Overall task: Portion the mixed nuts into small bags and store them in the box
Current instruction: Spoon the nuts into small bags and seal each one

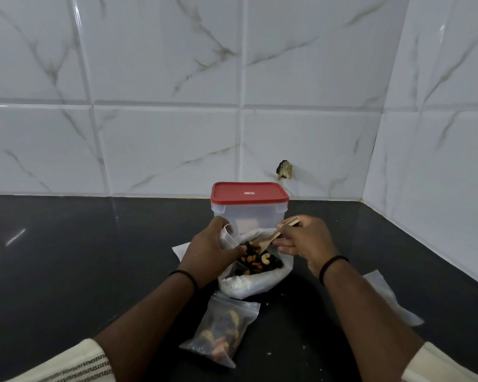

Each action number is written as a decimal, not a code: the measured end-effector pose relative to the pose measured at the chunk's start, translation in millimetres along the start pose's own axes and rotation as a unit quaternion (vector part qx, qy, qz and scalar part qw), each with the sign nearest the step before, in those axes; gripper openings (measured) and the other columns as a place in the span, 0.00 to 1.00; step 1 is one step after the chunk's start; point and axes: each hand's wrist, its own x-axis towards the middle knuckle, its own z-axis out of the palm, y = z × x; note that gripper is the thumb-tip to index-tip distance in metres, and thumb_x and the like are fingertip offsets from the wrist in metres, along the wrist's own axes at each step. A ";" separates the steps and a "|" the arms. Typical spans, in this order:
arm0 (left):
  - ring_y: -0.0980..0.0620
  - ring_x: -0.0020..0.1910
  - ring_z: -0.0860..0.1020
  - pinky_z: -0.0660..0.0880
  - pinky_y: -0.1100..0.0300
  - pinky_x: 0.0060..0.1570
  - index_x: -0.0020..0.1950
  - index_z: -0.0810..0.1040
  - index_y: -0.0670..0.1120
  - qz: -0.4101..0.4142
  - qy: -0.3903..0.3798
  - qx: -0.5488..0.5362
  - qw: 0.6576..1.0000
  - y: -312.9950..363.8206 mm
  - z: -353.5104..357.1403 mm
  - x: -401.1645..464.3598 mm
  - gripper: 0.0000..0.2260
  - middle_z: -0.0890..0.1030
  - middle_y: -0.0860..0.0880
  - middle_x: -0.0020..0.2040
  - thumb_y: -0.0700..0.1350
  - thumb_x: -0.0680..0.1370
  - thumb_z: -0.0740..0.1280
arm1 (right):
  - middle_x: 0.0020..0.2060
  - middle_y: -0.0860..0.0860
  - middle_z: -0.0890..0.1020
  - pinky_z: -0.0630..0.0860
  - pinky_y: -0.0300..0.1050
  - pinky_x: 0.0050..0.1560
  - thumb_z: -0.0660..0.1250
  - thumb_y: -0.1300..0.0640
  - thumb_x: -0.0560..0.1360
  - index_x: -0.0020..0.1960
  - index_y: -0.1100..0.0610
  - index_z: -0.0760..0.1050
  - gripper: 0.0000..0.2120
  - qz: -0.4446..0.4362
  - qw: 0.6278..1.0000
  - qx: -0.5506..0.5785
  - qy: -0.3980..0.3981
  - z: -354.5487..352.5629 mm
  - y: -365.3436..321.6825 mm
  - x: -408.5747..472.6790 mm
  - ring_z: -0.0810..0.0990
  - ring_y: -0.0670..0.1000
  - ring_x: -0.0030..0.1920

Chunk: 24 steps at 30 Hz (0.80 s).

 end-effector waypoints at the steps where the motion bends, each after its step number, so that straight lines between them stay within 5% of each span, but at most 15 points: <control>1: 0.60 0.42 0.77 0.71 0.67 0.36 0.56 0.71 0.52 0.000 0.001 0.001 1.000 -0.1 -0.1 -0.2 0.18 0.79 0.54 0.47 0.52 0.72 0.74 | 0.42 0.61 0.86 0.83 0.44 0.36 0.69 0.64 0.78 0.50 0.62 0.79 0.02 0.018 1.000 0.011 -0.002 0.2 -0.4 -0.3 0.87 0.55 0.38; 10: 0.59 0.43 0.77 0.73 0.65 0.39 0.56 0.71 0.53 0.007 -0.007 0.008 1.000 0.2 0.3 0.2 0.18 0.79 0.54 0.47 0.52 0.72 0.74 | 0.42 0.62 0.85 0.61 0.35 0.20 0.70 0.60 0.76 0.49 0.63 0.81 0.06 0.040 0.995 -0.089 0.025 -4.1 -0.4 1.5 0.72 0.47 0.24; 15: 0.60 0.40 0.76 0.68 0.68 0.35 0.55 0.70 0.53 0.007 -0.003 0.006 1.000 0.5 -0.2 0.0 0.17 0.78 0.55 0.45 0.53 0.72 0.74 | 0.33 0.55 0.83 0.61 0.35 0.19 0.69 0.62 0.77 0.50 0.63 0.81 0.05 0.083 0.996 -0.031 0.031 -6.4 -3.4 0.6 0.71 0.45 0.23; 24: 0.60 0.42 0.77 0.69 0.68 0.35 0.55 0.70 0.53 0.004 -0.004 0.003 1.000 -0.8 0.5 0.6 0.17 0.79 0.55 0.46 0.52 0.72 0.74 | 0.40 0.55 0.87 0.61 0.34 0.19 0.69 0.60 0.77 0.47 0.60 0.79 0.03 0.122 0.991 0.051 0.017 -8.7 -14.4 -4.3 0.71 0.44 0.24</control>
